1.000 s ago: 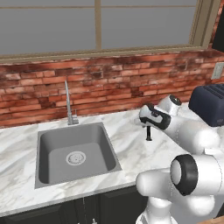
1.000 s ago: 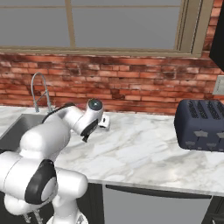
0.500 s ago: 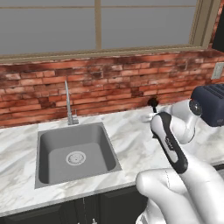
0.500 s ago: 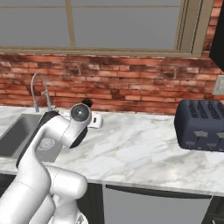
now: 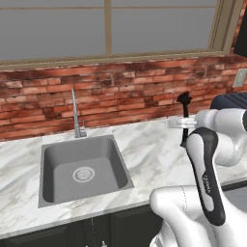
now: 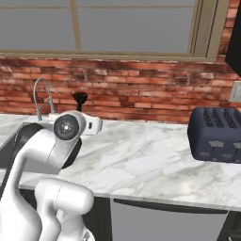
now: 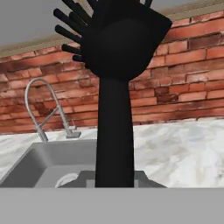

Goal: Grab the spray bottle from the cabinet, then place it next to the cutting board for sanitizing. Then grab the dish brush from the countertop next to the sink and place it next to the cutting board.

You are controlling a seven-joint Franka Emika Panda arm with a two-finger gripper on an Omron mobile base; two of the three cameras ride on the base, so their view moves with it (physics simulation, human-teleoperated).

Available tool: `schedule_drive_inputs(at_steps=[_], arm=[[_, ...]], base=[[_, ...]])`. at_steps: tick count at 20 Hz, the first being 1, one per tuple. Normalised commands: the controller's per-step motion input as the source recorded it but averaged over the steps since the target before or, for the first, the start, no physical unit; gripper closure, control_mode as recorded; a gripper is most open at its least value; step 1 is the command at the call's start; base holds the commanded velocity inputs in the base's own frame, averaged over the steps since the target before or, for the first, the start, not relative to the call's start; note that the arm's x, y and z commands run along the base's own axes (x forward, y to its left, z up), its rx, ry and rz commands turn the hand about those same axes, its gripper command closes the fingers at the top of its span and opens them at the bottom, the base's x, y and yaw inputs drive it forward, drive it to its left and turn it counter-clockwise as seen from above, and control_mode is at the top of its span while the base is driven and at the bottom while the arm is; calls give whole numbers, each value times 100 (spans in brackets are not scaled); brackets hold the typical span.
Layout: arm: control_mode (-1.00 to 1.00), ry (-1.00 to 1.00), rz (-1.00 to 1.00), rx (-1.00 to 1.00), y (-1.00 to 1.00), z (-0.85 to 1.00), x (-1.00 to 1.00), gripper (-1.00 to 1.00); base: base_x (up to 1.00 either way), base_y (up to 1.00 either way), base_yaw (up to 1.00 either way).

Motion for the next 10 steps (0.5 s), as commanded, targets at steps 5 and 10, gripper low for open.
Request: schedule_drive_inputs(at_steps=[5,10], arm=[[-100,-18,0,3,1,87,-72,100],[-100,-20,0,1,5,51,-66,100]], base=[[0,0,0],[0,0,0]])
